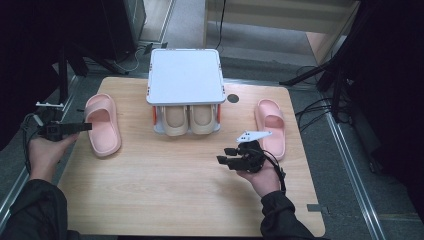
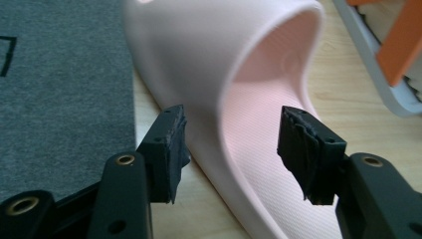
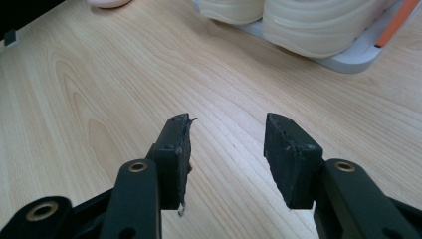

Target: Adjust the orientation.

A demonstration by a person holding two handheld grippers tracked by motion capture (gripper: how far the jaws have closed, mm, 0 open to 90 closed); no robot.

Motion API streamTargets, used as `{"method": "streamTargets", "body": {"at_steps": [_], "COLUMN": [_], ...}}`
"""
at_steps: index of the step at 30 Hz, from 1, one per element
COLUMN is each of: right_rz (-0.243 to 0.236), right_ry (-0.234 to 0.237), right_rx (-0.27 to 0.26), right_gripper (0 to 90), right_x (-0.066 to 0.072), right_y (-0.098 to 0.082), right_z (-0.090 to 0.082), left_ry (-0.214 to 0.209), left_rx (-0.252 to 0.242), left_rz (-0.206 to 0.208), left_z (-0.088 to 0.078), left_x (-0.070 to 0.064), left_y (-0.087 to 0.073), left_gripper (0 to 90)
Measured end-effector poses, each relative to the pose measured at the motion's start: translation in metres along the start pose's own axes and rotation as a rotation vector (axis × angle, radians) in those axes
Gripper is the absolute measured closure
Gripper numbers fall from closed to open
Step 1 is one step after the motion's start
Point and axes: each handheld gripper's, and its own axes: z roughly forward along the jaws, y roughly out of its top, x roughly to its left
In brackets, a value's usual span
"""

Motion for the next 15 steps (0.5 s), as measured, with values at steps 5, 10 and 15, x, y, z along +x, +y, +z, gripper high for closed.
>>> {"method": "streamTargets", "body": {"at_steps": [5, 10, 15], "right_rz": [0.015, 0.033, 0.049], "right_ry": [-0.015, -0.034, -0.054], "right_rx": [-0.006, -0.007, -0.012], "right_gripper": [54.2, 54.0, 53.9], "right_x": [-0.001, -0.002, -0.003], "right_y": [-0.004, -0.011, -0.018], "right_z": [-0.004, -0.011, -0.018], "left_ry": [-0.004, 0.009, 0.021], "left_rx": [-0.001, -0.007, -0.001], "left_rz": [-0.013, -0.023, -0.037], "left_z": [0.011, 0.021, 0.031], "left_x": [0.003, 0.005, 0.007], "left_y": [0.007, 0.013, 0.017], "left_gripper": [41.4, 40.5, 41.5]}}
